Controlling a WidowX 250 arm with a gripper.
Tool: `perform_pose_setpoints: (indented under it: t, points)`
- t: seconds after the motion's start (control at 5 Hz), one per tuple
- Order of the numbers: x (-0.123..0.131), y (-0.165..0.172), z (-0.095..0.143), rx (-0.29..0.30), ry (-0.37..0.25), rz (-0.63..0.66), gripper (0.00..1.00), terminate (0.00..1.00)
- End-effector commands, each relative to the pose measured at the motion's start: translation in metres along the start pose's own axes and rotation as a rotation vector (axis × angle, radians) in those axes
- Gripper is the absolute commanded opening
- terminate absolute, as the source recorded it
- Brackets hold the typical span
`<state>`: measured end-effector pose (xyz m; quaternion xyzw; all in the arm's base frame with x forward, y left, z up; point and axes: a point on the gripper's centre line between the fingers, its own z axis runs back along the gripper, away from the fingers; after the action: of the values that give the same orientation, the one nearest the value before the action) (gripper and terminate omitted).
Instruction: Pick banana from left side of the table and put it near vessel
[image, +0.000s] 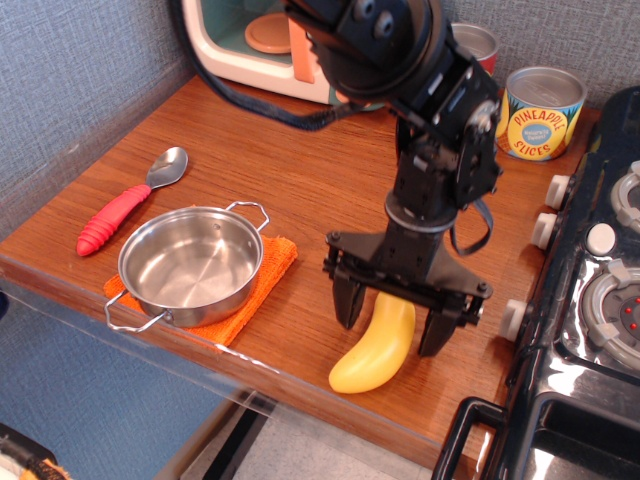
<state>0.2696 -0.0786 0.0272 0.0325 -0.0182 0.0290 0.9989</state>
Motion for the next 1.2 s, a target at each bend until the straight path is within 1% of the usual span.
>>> perform_pose_setpoints:
  t: [0.0,0.2,0.4,0.6,1.0]
  points:
    - [0.002,0.049,0.086,-0.096,-0.153,-0.042,1.0,0.0]
    - [0.002,0.072,0.107,-0.106,-0.172,-0.058,1.0,0.0]
    - [0.007,0.076,0.1,-0.109,-0.16,-0.075,1.0,0.0]
    - [0.009,0.079,0.089,-0.098,-0.141,-0.119,1.0,0.0]
    - [0.009,0.079,0.089,-0.098,-0.141,-0.119,1.0,0.0]
